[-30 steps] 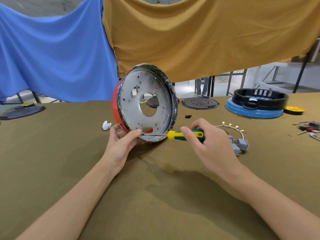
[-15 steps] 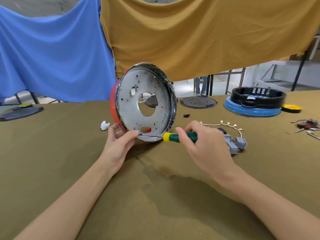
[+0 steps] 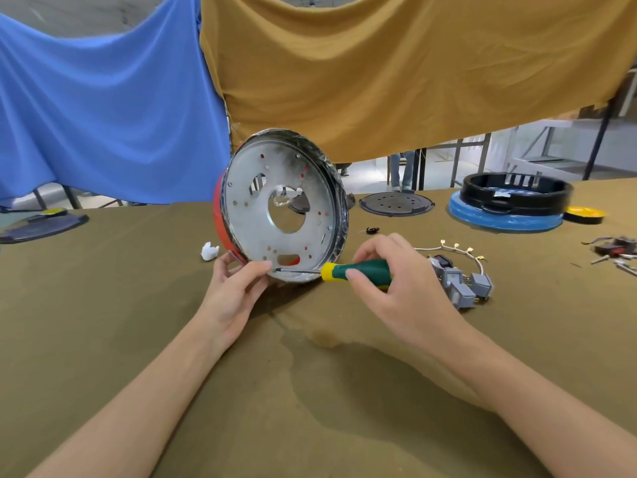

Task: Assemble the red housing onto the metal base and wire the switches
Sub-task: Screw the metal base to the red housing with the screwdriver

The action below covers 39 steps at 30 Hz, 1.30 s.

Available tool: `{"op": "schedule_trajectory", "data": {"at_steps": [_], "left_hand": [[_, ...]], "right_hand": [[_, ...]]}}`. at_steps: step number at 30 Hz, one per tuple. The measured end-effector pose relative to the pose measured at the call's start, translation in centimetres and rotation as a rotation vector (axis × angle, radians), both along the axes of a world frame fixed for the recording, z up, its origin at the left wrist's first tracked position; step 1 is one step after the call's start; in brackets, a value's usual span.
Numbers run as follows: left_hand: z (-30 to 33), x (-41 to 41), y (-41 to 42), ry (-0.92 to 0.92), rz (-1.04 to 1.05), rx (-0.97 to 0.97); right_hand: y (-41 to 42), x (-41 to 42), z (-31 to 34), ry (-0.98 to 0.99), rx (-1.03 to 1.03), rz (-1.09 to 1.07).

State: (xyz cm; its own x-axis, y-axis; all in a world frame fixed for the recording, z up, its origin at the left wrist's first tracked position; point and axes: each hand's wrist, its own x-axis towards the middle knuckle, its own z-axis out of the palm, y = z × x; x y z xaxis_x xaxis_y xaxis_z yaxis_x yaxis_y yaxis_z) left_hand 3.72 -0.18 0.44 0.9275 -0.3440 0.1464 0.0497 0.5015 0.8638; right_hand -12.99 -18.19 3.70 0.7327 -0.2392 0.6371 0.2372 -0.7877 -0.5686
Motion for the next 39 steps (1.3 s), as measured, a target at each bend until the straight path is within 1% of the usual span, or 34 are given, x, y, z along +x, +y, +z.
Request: {"op": "schedule_trajectory", "data": {"at_steps": [8, 14, 17, 19, 22, 26, 28, 32, 34, 36, 39], "left_hand": [[-0.1, -0.1, -0.2, -0.074, -0.008, 0.036], [-0.2, -0.1, -0.2, -0.082, 0.012, 0.063], [-0.3, -0.1, -0.4, -0.071, 0.040, 0.060], [-0.4, 0.0, -0.4, -0.059, 0.071, 0.039], [-0.2, 0.1, -0.3, -0.034, 0.111, 0.008], [0.0, 0.6, -0.1, 0.029, 0.107, -0.015], [0.2, 0.8, 0.0, 0.083, 0.089, -0.023], [0.2, 0.8, 0.3, 0.179, 0.033, -0.096], [0.3, 0.7, 0.6, 0.213, 0.023, -0.126], [0.5, 0.5, 0.7, 0.235, 0.006, -0.152], [0.8, 0.1, 0.7, 0.282, -0.024, -0.198]], "right_hand": [[0.6, 0.3, -0.4, -0.041, -0.018, -0.128], [0.4, 0.4, -0.7, -0.057, 0.053, -0.125], [0.0, 0.3, -0.6, -0.070, 0.047, -0.108], [-0.4, 0.3, -0.2, -0.114, 0.052, -0.144], [-1.7, 0.2, 0.6, -0.192, 0.220, -0.224], [-3.8, -0.1, 1.0, -0.233, 0.256, -0.311], [-4.6, 0.1, 0.9, -0.215, 0.279, -0.340], [-5.2, 0.7, -0.1, -0.094, 0.150, -0.454], [-5.4, 0.9, -0.7, -0.067, 0.092, -0.499], [-5.7, 1.0, -1.0, -0.049, 0.081, -0.525], [-6.5, 1.1, -1.2, -0.034, 0.122, -0.556]]}}
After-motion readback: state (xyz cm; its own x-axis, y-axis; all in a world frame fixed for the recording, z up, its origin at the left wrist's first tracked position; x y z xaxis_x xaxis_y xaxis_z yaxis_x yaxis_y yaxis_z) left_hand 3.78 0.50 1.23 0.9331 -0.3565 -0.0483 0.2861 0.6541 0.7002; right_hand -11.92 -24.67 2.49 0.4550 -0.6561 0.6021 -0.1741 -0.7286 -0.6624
